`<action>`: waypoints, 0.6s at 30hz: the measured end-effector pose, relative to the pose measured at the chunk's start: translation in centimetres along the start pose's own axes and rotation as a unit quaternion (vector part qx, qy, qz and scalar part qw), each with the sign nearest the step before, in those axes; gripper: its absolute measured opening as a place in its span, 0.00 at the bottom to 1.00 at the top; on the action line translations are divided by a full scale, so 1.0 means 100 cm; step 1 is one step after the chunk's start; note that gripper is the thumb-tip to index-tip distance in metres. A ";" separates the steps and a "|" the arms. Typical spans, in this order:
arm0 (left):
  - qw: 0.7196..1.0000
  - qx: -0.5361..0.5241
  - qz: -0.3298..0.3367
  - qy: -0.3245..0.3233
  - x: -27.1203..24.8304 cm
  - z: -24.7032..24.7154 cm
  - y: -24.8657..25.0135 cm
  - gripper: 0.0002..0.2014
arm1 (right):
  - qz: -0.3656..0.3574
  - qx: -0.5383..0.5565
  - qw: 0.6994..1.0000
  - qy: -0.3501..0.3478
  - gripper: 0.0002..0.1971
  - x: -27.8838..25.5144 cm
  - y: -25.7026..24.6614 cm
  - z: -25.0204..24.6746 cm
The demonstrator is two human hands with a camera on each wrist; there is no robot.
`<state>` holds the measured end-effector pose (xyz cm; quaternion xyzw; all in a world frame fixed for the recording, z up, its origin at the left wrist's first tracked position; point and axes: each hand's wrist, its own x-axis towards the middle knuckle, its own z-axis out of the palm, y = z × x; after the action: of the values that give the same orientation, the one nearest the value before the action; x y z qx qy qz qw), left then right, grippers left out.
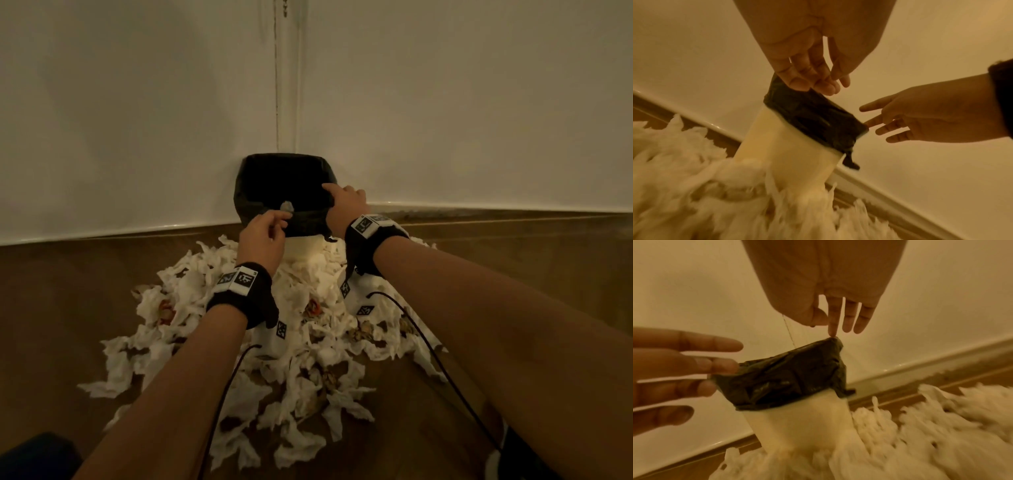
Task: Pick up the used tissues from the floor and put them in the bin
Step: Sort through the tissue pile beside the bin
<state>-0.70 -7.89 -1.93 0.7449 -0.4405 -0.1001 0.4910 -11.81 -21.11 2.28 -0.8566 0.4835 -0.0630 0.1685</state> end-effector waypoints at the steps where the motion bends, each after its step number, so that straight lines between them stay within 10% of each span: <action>1: 1.000 -0.002 -0.006 -0.025 -0.008 0.005 -0.003 0.14 | 0.004 0.002 1.000 0.001 0.31 -0.007 0.010 0.007; 9: 0.969 0.037 -0.067 -0.234 -0.079 0.051 -0.023 0.12 | 0.096 0.074 0.990 -0.074 0.17 -0.121 0.095 0.081; 18: 0.911 0.132 -0.027 -0.391 -0.137 0.091 -0.030 0.12 | 0.005 0.002 0.984 -0.178 0.18 -0.211 0.118 0.156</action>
<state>-12.45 -3.03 -12.78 0.7161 -0.5861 -0.3371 0.1736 -28.17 -5.27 -15.27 -0.8515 0.4495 0.0906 0.2543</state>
